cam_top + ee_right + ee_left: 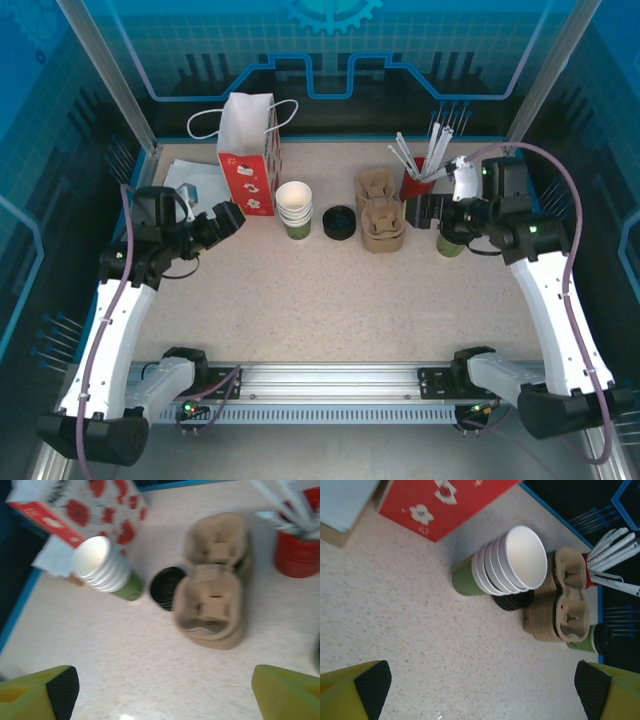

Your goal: Pack the takeout coffee

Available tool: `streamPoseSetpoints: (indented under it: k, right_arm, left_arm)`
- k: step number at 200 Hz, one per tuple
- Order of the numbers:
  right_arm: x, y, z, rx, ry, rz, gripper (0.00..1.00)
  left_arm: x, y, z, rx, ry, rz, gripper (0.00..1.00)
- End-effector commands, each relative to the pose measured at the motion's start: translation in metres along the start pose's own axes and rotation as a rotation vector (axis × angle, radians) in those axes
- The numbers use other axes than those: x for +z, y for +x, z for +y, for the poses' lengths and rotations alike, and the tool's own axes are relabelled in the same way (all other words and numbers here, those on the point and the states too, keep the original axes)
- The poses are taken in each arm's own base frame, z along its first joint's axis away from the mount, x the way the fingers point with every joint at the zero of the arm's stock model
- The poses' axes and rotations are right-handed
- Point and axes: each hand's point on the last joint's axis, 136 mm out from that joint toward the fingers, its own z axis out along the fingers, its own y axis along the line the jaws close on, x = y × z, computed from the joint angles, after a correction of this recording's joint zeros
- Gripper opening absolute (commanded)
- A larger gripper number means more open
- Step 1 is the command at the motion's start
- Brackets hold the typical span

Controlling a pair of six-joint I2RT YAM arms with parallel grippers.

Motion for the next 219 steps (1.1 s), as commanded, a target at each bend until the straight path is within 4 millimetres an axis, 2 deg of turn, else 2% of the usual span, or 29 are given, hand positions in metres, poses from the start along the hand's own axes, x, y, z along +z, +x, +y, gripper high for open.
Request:
streamPoseSetpoints:
  k: [1, 32, 63, 128, 155, 186, 219]
  right_arm:
    - [0.018, 0.010, 0.029, 0.048, -0.141, 0.033, 0.90]
    - [0.037, 0.041, 0.026, 0.035, -0.087, 0.137, 0.89]
    - [0.043, 0.053, 0.021, 0.025, -0.057, 0.167, 0.89]
    - [0.049, 0.065, 0.007, 0.017, 0.007, 0.194, 0.90]
    - [0.053, 0.069, 0.003, 0.022, 0.020, 0.208, 0.90]
    - [0.056, 0.073, -0.001, 0.023, 0.033, 0.221, 0.90]
    - [0.057, 0.075, -0.004, 0.022, 0.046, 0.228, 0.90]
  left_arm:
    - [-0.011, -0.015, 0.010, 0.032, -0.083, -0.018, 0.97]
    - [-0.014, -0.054, 0.004, 0.060, -0.125, -0.058, 0.94]
    - [-0.004, -0.095, 0.000, 0.121, -0.197, -0.095, 0.90]
    - [0.047, -0.172, 0.001, 0.207, -0.332, -0.082, 0.82]
    - [0.076, -0.188, -0.001, 0.250, -0.369, -0.037, 0.79]
    - [0.111, -0.195, 0.001, 0.289, -0.404, 0.016, 0.77]
    - [0.134, -0.204, 0.008, 0.353, -0.488, 0.031, 0.72]
